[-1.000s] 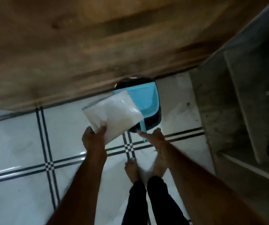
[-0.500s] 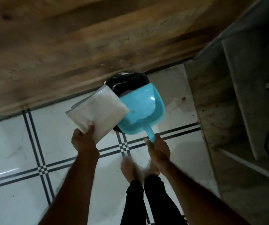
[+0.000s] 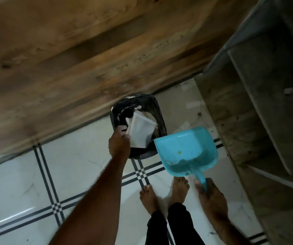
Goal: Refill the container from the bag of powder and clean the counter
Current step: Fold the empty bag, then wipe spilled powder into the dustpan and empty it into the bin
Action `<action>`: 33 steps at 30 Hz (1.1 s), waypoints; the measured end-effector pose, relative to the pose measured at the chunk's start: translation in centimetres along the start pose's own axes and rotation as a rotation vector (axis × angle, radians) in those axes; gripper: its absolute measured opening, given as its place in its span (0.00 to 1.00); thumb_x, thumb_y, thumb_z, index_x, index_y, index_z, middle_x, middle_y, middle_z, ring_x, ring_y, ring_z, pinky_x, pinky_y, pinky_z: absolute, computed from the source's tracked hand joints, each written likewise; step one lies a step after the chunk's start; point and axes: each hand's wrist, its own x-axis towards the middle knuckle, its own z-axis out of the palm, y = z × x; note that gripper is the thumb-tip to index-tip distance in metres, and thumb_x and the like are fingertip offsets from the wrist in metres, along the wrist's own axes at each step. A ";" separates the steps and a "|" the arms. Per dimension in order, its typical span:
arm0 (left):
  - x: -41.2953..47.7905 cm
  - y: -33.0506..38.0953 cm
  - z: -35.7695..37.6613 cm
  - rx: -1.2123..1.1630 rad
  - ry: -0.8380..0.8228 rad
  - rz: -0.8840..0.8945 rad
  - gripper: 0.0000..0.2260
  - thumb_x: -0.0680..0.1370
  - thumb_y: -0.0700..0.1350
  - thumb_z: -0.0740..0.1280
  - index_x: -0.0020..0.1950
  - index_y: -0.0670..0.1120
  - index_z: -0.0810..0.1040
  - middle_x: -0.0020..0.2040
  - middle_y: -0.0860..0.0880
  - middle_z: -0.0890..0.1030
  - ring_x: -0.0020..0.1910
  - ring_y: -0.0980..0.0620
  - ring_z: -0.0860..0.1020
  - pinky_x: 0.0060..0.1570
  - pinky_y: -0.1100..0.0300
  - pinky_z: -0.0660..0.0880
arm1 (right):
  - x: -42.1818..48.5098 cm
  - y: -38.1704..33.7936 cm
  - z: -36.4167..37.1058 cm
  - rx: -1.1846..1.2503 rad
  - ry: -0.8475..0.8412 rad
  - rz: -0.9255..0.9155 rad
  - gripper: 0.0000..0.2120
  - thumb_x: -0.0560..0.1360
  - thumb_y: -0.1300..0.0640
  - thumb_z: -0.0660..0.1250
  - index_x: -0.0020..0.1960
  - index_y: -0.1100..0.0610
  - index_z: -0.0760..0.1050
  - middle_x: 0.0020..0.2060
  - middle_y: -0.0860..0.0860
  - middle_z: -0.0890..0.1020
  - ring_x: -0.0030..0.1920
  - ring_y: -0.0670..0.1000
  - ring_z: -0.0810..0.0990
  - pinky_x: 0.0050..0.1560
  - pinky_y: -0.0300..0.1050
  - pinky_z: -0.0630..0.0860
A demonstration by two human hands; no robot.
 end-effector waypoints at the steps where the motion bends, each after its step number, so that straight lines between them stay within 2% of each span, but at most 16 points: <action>1: -0.4 0.6 -0.5 0.010 -0.023 0.011 0.17 0.77 0.39 0.69 0.65 0.50 0.79 0.58 0.48 0.85 0.57 0.47 0.81 0.57 0.59 0.75 | -0.6 0.3 -0.4 0.012 -0.016 0.004 0.24 0.77 0.32 0.61 0.47 0.54 0.74 0.36 0.51 0.83 0.41 0.63 0.83 0.42 0.53 0.77; 2: -1.0 1.3 -1.1 0.022 -0.040 0.025 0.17 0.77 0.39 0.70 0.65 0.50 0.79 0.58 0.49 0.85 0.57 0.48 0.81 0.57 0.59 0.75 | -1.2 0.3 -1.0 0.044 -0.036 0.017 0.22 0.78 0.34 0.62 0.47 0.54 0.75 0.36 0.51 0.83 0.42 0.62 0.83 0.44 0.54 0.78; 4: -2.8 2.8 -2.6 0.053 -0.062 0.062 0.17 0.76 0.43 0.73 0.64 0.51 0.79 0.58 0.49 0.85 0.57 0.47 0.83 0.59 0.54 0.78 | -2.7 0.3 -2.1 0.135 -0.085 0.040 0.16 0.79 0.42 0.67 0.48 0.55 0.77 0.40 0.53 0.85 0.47 0.63 0.84 0.48 0.57 0.79; 5: -4.1 3.8 -3.6 0.077 -0.074 0.085 0.17 0.76 0.44 0.74 0.64 0.51 0.79 0.58 0.49 0.85 0.57 0.46 0.83 0.59 0.52 0.78 | -3.7 0.2 -3.0 0.173 -0.087 0.038 0.17 0.77 0.42 0.68 0.49 0.56 0.78 0.41 0.54 0.85 0.48 0.64 0.84 0.49 0.58 0.79; 8: -8.8 6.8 -6.3 0.195 -0.103 0.189 0.20 0.77 0.50 0.74 0.68 0.51 0.76 0.62 0.48 0.84 0.59 0.46 0.82 0.58 0.53 0.77 | -6.6 0.2 -5.7 0.326 -0.096 0.082 0.35 0.66 0.22 0.64 0.48 0.54 0.78 0.39 0.54 0.85 0.44 0.61 0.84 0.45 0.58 0.79; 9: -10.7 8.0 -7.2 0.244 -0.113 0.238 0.22 0.77 0.52 0.73 0.69 0.51 0.75 0.63 0.49 0.83 0.60 0.46 0.82 0.57 0.53 0.76 | -7.5 0.4 -6.6 0.375 -0.112 0.095 0.38 0.62 0.18 0.63 0.47 0.52 0.77 0.36 0.54 0.84 0.40 0.58 0.83 0.43 0.58 0.78; 10: -12.8 9.1 -8.1 0.291 -0.123 0.285 0.23 0.77 0.54 0.72 0.71 0.51 0.74 0.65 0.49 0.82 0.62 0.46 0.81 0.57 0.53 0.76 | -8.8 0.1 -8.1 0.407 -0.121 0.091 0.35 0.61 0.19 0.65 0.46 0.50 0.77 0.33 0.53 0.82 0.36 0.56 0.81 0.42 0.58 0.78; 12: -17.4 11.4 -9.7 0.357 -0.154 0.382 0.24 0.77 0.55 0.72 0.71 0.50 0.74 0.66 0.49 0.81 0.64 0.46 0.79 0.58 0.53 0.75 | -11.9 -0.3 -11.5 0.454 -0.110 0.087 0.26 0.64 0.25 0.68 0.44 0.47 0.78 0.31 0.51 0.80 0.35 0.53 0.79 0.44 0.60 0.79; 14: -21.7 13.3 -10.8 0.403 -0.200 0.490 0.25 0.77 0.56 0.73 0.71 0.49 0.74 0.66 0.48 0.81 0.65 0.45 0.79 0.59 0.51 0.76 | -15.4 -1.0 -15.2 0.515 -0.096 0.115 0.27 0.66 0.27 0.68 0.46 0.50 0.81 0.33 0.48 0.82 0.36 0.51 0.79 0.45 0.57 0.78; 18: -29.9 17.3 -11.7 0.446 -0.279 0.679 0.27 0.77 0.57 0.72 0.73 0.49 0.72 0.66 0.45 0.81 0.66 0.43 0.78 0.63 0.47 0.75 | -21.9 -1.3 -22.2 0.561 -0.048 0.151 0.29 0.69 0.27 0.65 0.45 0.53 0.81 0.31 0.46 0.81 0.33 0.46 0.78 0.37 0.44 0.74; 21: -35.6 20.6 -10.8 0.408 -0.328 0.795 0.29 0.76 0.59 0.72 0.74 0.50 0.70 0.66 0.46 0.80 0.66 0.43 0.78 0.63 0.45 0.75 | -25.4 -0.6 -25.9 0.638 0.003 0.213 0.26 0.71 0.29 0.67 0.45 0.53 0.82 0.31 0.46 0.82 0.31 0.42 0.78 0.34 0.40 0.74; 25: -41.6 25.0 -8.3 0.325 -0.345 0.964 0.28 0.76 0.60 0.70 0.72 0.50 0.69 0.65 0.45 0.78 0.62 0.43 0.78 0.60 0.45 0.77 | -27.4 1.2 -29.1 0.738 0.056 0.291 0.21 0.75 0.34 0.69 0.48 0.52 0.81 0.35 0.46 0.82 0.34 0.45 0.77 0.35 0.41 0.72; 30: -46.4 30.2 -5.3 0.312 -0.338 1.161 0.25 0.77 0.58 0.71 0.69 0.47 0.71 0.61 0.45 0.76 0.58 0.44 0.77 0.53 0.49 0.76 | -27.7 2.9 -32.3 0.806 0.110 0.284 0.19 0.76 0.36 0.68 0.51 0.52 0.80 0.35 0.45 0.79 0.33 0.44 0.74 0.33 0.40 0.69; 33: -47.2 33.2 -3.4 0.371 -0.292 1.264 0.26 0.77 0.59 0.71 0.69 0.45 0.72 0.61 0.42 0.75 0.59 0.40 0.76 0.54 0.47 0.76 | -27.4 3.1 -34.0 0.793 0.136 0.286 0.16 0.78 0.39 0.68 0.49 0.52 0.79 0.34 0.45 0.78 0.32 0.43 0.74 0.33 0.39 0.69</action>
